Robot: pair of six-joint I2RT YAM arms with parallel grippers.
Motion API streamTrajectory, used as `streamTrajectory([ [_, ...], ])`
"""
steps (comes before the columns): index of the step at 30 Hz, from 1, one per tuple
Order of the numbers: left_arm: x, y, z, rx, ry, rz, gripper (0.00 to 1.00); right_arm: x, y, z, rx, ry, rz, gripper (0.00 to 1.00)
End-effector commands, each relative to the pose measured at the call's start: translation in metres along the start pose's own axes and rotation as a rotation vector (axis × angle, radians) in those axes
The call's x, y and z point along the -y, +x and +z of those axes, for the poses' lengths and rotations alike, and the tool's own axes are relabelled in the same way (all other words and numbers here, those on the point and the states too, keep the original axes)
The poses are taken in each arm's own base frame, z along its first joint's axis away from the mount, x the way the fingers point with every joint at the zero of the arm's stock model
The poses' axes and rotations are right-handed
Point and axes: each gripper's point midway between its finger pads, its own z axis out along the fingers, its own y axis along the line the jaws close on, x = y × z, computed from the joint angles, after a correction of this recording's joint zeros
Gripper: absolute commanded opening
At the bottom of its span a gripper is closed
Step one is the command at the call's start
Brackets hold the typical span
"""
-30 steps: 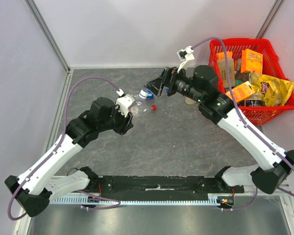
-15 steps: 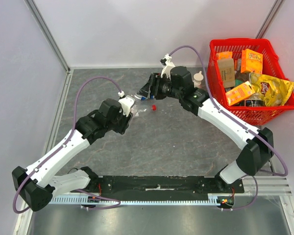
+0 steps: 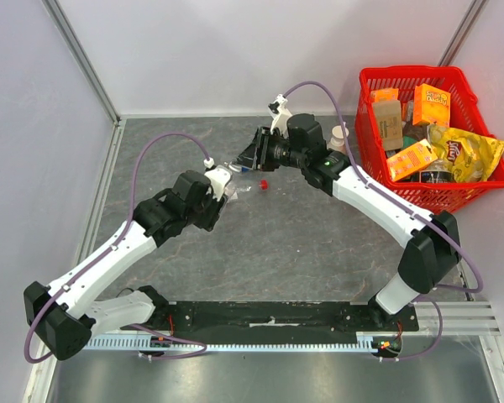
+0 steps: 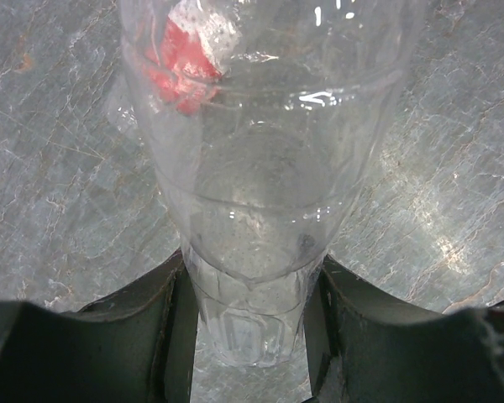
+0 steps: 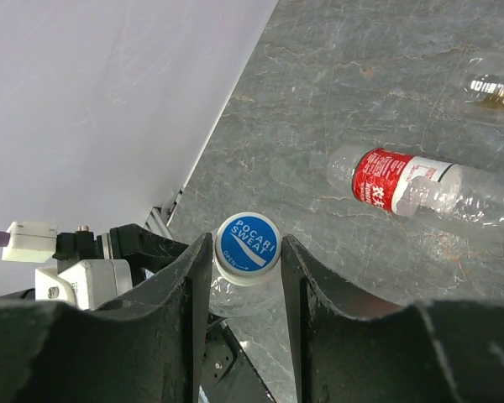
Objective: Unscrew the bottle caps
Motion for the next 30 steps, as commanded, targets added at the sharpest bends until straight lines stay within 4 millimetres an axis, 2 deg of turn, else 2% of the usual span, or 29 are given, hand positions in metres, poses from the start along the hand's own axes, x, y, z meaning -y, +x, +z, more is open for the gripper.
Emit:
streamTrajectory([
  [1, 0.0, -0.007, 0.004, 0.027, -0.006, -0.018, 0.02, -0.019, 0.002, 0.001, -0.018, -0.092, -0.002, 0.42],
  [4, 0.001, -0.007, 0.003, 0.026, -0.003, -0.018, 0.02, -0.021, 0.003, 0.001, -0.022, -0.103, -0.003, 0.37],
  [11, 0.001, -0.009, 0.001, 0.03, -0.003, -0.02, 0.02, -0.028, 0.003, -0.001, -0.026, -0.137, -0.014, 0.11],
  [16, 0.004, -0.01, -0.002, 0.04, 0.023, -0.013, 0.02, -0.033, 0.004, -0.005, -0.032, -0.169, -0.047, 0.0],
  [24, 0.026, -0.015, -0.012, 0.103, 0.154, -0.016, 0.02, -0.064, -0.001, -0.022, -0.004, -0.317, -0.125, 0.0],
  [30, 0.052, -0.016, -0.026, 0.147, 0.315, -0.007, 0.02, -0.09, -0.002, -0.044, 0.024, -0.452, -0.195, 0.0],
])
